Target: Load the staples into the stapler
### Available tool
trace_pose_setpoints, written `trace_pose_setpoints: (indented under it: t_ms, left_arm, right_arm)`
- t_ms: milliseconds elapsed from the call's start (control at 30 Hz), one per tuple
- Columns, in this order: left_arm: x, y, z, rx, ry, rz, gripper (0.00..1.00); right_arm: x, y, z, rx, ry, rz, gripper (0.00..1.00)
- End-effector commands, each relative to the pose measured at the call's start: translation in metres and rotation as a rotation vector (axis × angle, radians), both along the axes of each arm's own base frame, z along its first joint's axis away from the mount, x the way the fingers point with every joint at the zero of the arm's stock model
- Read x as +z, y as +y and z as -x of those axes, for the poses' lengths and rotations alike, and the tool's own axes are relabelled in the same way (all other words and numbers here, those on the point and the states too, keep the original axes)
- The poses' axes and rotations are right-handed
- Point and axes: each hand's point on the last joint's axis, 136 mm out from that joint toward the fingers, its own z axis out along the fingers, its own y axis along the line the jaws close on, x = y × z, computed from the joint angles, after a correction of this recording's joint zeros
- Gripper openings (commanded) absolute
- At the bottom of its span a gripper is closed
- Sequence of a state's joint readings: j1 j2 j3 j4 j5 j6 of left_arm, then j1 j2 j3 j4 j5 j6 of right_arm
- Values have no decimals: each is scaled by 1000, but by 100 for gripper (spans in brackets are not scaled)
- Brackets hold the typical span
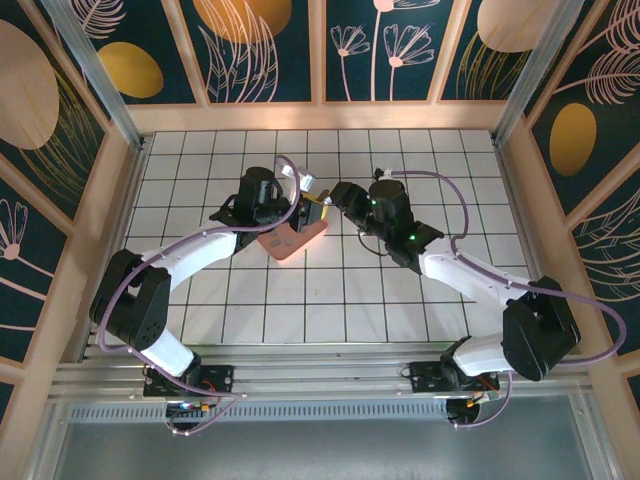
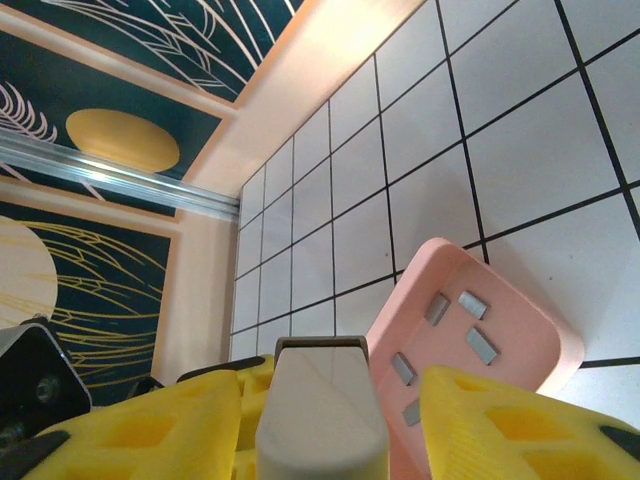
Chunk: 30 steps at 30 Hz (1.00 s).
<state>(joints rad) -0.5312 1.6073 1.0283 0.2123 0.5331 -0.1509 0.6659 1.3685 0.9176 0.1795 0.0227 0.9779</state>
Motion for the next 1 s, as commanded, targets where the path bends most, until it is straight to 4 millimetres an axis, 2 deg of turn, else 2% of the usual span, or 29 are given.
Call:
trace_pose_setpoints:
  t_ms: [0, 200, 333, 367, 467, 533, 633, 667, 700, 833, 967]
  left_arm:
    - [8, -2, 6, -20, -30, 2, 20]
    - [8, -3, 7, -22, -30, 1, 20]
    - [9, -3, 7, -22, -31, 0, 23]
    - [10, -3, 7, -22, -31, 3, 27]
    - [14, -3, 6, -8, -28, 14, 55]
    - [17, -1, 5, 4, -31, 25, 62]
    - [15, 2, -1, 59, 4, 32, 71]
    - [12, 3, -2, 73, 20, 29, 74]
    - [10, 5, -5, 98, 39, 30, 76]
    - [-1, 11, -11, 170, 90, 29, 78]
    - [-13, 18, -15, 232, 138, 13, 79]
  right_arm:
    - [16, 4, -9, -31, -33, -18, 45]
    - [13, -1, -11, -57, -36, 10, 29]
    - [14, -3, -12, -57, -58, 47, 23]
    - [13, -3, -12, -52, -58, 63, 22]
    - [12, -10, -14, -42, -70, 131, 20]
    - [7, -21, -16, -28, -64, 194, 20]
    - [-4, -47, -23, -5, -46, 340, 19]
    - [-7, -49, -21, 33, -47, 389, 18]
    - [-12, -65, -26, 39, -32, 439, 18]
    - [-34, -98, -31, 117, 44, 602, 18]
    - [-61, -118, -33, 216, 157, 692, 18]
